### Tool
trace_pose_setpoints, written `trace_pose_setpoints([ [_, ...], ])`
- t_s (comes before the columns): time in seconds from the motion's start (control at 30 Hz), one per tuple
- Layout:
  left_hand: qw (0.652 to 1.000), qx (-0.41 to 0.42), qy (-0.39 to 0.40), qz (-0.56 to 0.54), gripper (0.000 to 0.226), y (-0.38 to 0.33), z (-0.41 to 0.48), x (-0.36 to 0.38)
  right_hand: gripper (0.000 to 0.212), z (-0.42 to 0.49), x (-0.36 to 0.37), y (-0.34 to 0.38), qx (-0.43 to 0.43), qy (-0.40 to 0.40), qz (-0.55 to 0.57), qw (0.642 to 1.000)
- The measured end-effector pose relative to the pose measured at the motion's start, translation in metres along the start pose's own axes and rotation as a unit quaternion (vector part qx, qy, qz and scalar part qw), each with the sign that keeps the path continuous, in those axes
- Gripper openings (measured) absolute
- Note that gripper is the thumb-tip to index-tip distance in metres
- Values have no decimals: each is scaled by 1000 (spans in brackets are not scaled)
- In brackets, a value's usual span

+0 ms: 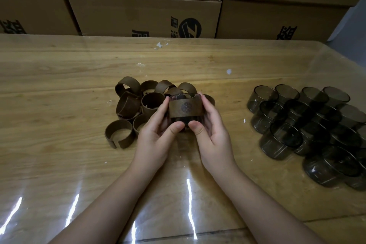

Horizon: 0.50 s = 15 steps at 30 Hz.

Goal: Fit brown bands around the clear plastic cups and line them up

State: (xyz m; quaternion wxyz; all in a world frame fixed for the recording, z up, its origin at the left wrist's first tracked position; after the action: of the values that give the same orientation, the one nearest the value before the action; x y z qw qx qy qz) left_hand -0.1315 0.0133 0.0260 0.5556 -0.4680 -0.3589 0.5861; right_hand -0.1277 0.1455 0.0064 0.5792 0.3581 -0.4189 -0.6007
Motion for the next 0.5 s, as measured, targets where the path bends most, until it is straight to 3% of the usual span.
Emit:
trace_pose_setpoints([
  [0.5,1000,28,-13,2,67,1,2,-1,57,-2,3,2,3,-7,13,1000],
])
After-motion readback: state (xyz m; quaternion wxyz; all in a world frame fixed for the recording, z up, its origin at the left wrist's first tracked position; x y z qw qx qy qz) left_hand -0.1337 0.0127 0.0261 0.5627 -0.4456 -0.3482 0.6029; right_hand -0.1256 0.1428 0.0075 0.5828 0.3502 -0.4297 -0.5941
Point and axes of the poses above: each hand's wrist, its own z-axis towards the middle knuckle, its own x-axis out of the palm, y = z × x, the point moved 4 cm from there along z, towards the middle knuckle, and after that the axes turned 5 degrees about z, right-handed, at the moved point
